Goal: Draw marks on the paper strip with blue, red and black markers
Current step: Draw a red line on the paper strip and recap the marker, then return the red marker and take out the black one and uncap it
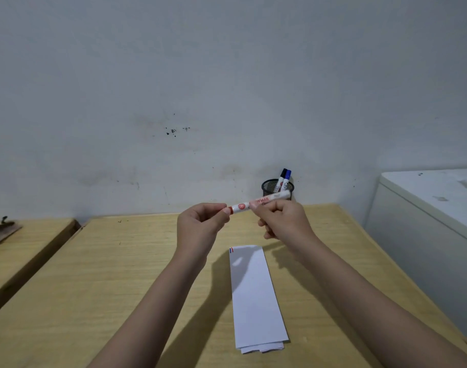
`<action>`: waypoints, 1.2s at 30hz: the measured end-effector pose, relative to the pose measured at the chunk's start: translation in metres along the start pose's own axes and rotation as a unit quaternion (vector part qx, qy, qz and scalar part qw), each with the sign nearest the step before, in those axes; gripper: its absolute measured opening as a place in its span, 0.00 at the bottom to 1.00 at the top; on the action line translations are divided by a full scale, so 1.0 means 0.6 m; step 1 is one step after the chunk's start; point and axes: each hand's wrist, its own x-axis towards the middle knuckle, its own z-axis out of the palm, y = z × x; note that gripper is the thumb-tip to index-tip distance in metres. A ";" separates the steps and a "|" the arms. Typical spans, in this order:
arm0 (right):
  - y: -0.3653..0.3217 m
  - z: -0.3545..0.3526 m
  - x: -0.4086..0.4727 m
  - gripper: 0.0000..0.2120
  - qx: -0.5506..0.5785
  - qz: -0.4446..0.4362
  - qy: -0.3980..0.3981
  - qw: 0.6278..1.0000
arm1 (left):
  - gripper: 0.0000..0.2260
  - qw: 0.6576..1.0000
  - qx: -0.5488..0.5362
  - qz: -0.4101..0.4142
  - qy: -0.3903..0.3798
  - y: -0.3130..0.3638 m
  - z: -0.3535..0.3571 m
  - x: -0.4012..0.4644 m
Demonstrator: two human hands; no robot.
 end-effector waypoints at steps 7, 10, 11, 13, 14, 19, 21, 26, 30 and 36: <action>0.013 -0.024 0.043 0.08 -0.280 -0.359 0.001 0.891 | 0.06 0.996 0.078 0.047 -0.023 0.000 0.028 0.022; 0.007 -0.035 0.057 0.08 -0.218 -0.352 -0.042 0.909 | 0.08 0.995 0.081 0.046 -0.035 0.006 0.045 0.041; 0.008 -0.040 0.063 0.11 -0.234 -0.366 -0.041 0.900 | 0.09 0.995 0.083 0.042 -0.040 0.007 0.052 0.049; 0.009 -0.053 0.077 0.15 -0.260 -0.380 -0.050 0.886 | 0.09 0.994 0.091 0.036 -0.053 0.007 0.067 0.065; 0.009 -0.059 0.084 0.15 -0.257 -0.377 -0.056 0.888 | 0.10 0.993 0.091 0.037 -0.060 0.006 0.075 0.073; -0.009 -0.096 0.137 0.19 -0.197 -0.360 0.098 0.907 | 0.13 0.986 0.134 0.070 -0.068 -0.005 0.115 0.118; -0.026 -0.117 0.169 0.17 -0.118 -0.323 0.195 0.919 | 0.14 0.979 0.176 0.077 -0.067 -0.017 0.124 0.145; -0.035 -0.148 0.247 0.14 -0.087 -0.240 0.276 0.927 | 0.19 0.942 0.312 0.087 -0.091 -0.069 0.148 0.202; 0.002 -0.141 0.282 0.13 -0.166 -0.175 0.227 0.943 | 0.21 0.902 0.391 0.128 -0.128 -0.105 0.174 0.226; 0.053 -0.136 0.319 0.07 -0.284 -0.092 0.163 0.940 | 0.23 0.870 0.460 0.139 -0.108 -0.138 0.187 0.245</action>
